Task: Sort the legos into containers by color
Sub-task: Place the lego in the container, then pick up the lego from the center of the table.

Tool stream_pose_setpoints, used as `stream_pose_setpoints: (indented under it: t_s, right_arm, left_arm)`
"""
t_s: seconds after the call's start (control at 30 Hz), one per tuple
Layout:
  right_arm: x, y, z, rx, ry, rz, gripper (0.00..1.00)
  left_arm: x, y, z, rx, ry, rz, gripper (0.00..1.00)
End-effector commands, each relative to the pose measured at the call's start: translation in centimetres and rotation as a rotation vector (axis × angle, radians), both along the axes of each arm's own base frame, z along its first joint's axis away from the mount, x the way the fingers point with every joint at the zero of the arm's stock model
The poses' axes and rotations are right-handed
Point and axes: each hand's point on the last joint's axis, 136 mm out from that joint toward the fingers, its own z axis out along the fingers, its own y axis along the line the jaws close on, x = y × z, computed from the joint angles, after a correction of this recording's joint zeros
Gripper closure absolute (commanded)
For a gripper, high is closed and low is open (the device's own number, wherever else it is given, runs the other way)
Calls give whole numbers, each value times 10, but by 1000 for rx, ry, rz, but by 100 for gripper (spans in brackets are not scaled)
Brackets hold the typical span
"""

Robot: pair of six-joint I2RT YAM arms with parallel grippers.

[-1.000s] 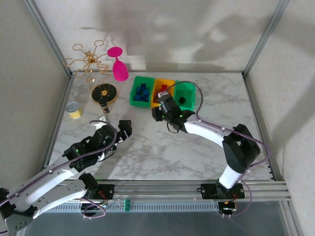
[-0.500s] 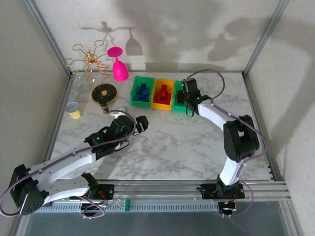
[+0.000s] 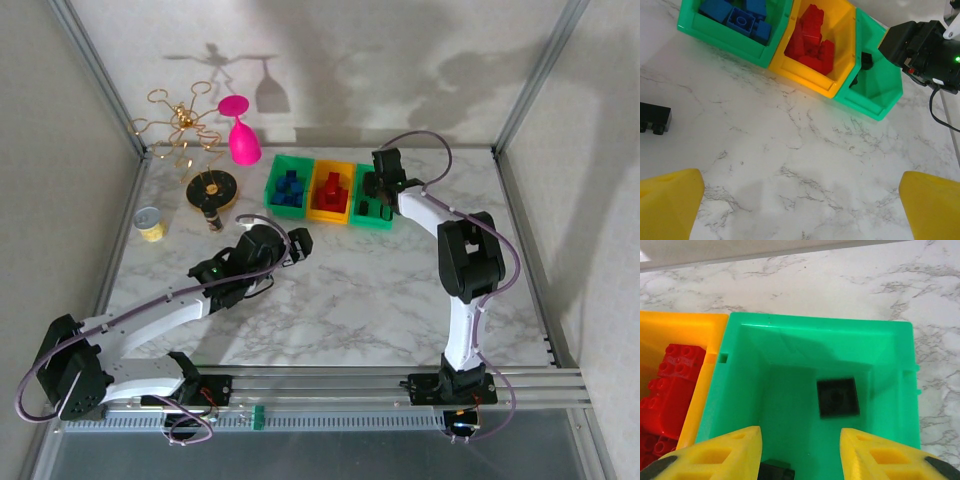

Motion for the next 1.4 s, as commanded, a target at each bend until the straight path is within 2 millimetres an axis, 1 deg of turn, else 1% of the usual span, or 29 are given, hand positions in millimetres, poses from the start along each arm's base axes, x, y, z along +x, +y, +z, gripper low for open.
stream_pose_setpoints:
  t_s: [0.0,0.17,0.37,0.47,0.57,0.7,0.77,0.8,0.83,0.87,1.03,1.2,1.27,1.37]
  right_arm:
    - [-7,8,20,34,-32,46,55]
    - [-31,27,32,55,-44,104,53]
    - [-69,58,47,65,-59,200,49]
    - [-88,78,51,75,-65,254,47]
    - [-107,99,49,100,-53,318,45]
    - [-132,130,41,104,-41,422,42]
    - [-142,144,35,105,-40,473,40]
    - [-143,148,32,107,-39,495,39]
    - [-154,163,29,105,-34,544,38]
    - [-158,171,25,102,-30,571,38]
    - [-174,213,12,139,-7,719,35]
    - [-186,250,-6,114,-18,848,32]
    - [-188,260,-14,106,-10,882,32]
    - [-187,269,-25,85,12,903,30]
  left_arm:
    - [5,2,18,-23,-43,6,0]
    - [1,11,19,-17,-44,17,0]
    - [-7,25,24,-23,-50,46,0]
    - [-13,33,24,-25,-46,59,0]
    - [-20,42,23,-19,-36,74,0]
    - [-32,58,21,-6,-14,106,0]
    - [-39,66,20,-7,-4,120,0]
    - [-43,70,20,-7,1,125,0]
    - [-46,73,20,-7,6,129,0]
    - [-50,77,20,-7,9,136,0]
    - [-65,101,21,4,15,194,0]
    - [-75,117,20,16,31,237,0]
    - [-78,121,18,24,41,253,0]
    - [-80,126,15,33,45,269,0]
